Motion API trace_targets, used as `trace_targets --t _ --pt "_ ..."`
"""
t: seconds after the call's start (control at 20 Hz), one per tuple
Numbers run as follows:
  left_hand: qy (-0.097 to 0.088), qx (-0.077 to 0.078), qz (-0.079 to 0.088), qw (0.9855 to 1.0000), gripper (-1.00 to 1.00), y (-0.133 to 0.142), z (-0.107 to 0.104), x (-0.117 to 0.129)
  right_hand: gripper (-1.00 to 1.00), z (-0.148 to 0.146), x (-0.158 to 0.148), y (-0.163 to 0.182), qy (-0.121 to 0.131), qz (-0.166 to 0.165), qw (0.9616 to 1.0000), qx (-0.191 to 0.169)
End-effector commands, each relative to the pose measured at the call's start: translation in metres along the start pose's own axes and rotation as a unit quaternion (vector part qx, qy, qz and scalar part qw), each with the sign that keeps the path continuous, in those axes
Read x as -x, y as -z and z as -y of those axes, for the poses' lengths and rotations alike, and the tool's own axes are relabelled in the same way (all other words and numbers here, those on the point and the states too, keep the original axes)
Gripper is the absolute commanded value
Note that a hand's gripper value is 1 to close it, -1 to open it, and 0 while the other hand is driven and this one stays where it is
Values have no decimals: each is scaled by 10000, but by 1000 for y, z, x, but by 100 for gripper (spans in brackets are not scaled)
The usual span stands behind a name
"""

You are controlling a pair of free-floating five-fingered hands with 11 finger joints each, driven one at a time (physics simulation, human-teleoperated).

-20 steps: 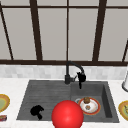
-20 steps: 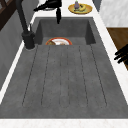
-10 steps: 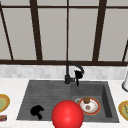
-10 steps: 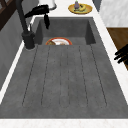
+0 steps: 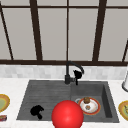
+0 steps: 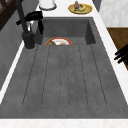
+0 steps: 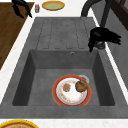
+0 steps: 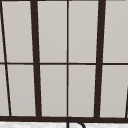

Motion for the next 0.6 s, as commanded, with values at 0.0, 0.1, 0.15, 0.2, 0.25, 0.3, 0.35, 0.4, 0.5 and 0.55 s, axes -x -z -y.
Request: trace_targets --t 0.0,0.1,0.15,0.2,0.25,0.3,0.35,0.4,0.5,0.55 --pt "0 0 0 10000 0 0 0 0 -100 -18 6 27 35 -53 9992 -386" --pt "0 0 0 10000 0 0 0 0 -100 -24 9 27 67 14 9996 -281" --pt "0 0 0 10000 0 0 0 0 -100 -27 9 26 86 48 9997 -236" --pt "0 0 0 10000 0 0 0 0 -100 -28 11 26 117 81 9997 -190" --pt "0 0 0 10000 0 0 0 0 100 -29 12 25 171 129 9997 -130" --pt "0 0 0 10000 0 0 0 0 100 -27 11 25 198 178 9996 87" --pt "0 0 0 10000 0 0 0 0 100 -25 10 27 268 179 9991 283" --pt "0 0 0 10000 0 0 0 0 100 -16 11 28 314 189 9976 586" --pt "0 0 0 10000 0 0 0 0 100 -8 16 17 234 282 9947 959" --pt "0 0 0 10000 0 0 0 0 100 -5 15 15 -32 367 9940 1026"
